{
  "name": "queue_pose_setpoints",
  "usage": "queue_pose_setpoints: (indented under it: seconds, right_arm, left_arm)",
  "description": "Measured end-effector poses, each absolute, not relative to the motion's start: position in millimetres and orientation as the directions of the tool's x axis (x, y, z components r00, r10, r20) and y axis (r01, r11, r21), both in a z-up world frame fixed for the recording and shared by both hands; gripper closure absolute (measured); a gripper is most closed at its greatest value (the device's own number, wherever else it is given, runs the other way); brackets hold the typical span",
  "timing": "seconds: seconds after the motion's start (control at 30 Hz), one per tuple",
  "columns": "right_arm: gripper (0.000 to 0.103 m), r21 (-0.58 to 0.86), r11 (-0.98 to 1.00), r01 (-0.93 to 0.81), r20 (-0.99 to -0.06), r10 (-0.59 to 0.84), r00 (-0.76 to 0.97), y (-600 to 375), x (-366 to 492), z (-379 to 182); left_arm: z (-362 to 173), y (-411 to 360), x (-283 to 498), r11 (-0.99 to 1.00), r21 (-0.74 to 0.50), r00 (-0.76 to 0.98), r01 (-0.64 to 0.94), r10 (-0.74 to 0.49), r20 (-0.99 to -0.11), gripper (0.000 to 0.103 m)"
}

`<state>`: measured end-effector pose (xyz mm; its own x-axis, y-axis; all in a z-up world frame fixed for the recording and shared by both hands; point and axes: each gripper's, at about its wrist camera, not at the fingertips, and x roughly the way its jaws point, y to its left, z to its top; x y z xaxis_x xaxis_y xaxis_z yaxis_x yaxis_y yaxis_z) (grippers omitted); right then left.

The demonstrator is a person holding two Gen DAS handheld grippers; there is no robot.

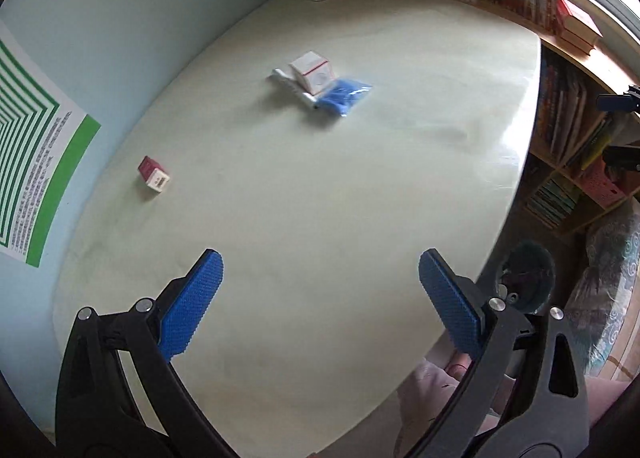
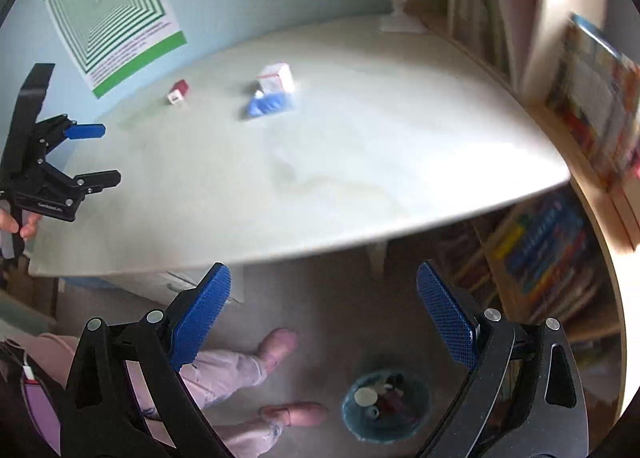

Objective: Collect trash
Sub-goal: 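Move both open tools back over the desk, then grasp the red Hankey box with the left tool while the right tool grasps the white-red box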

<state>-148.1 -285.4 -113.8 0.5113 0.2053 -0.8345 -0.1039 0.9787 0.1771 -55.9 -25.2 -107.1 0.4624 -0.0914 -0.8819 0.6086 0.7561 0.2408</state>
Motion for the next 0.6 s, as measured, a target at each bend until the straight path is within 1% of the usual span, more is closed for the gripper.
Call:
queue_pose_setpoints:
  seconds: [0.1, 0.3, 0.6]
  right_arm:
    - [0.010, 0.155, 0.973, -0.168, -0.834, 0.221, 0.506, -262, -111, -105]
    - [0.010, 0.145, 0.960, -0.238, -0.839, 0.247, 0.484, -228, -47, -98]
    - [0.010, 0.120, 0.954, -0.274, -0.866, 0.236, 0.442, -181, 29, -108]
  left_arm:
    - [-103, 4, -30, 0.783, 0.253, 0.477, 0.568, -0.062, -0.877, 0.007]
    - [-107, 43, 14, 0.820, 0.261, 0.472, 0.510, -0.013, -0.882, 0.007]
    - [-115, 77, 77, 0.847, 0.229, 0.443, 0.480, -0.008, -0.897, 0.007]
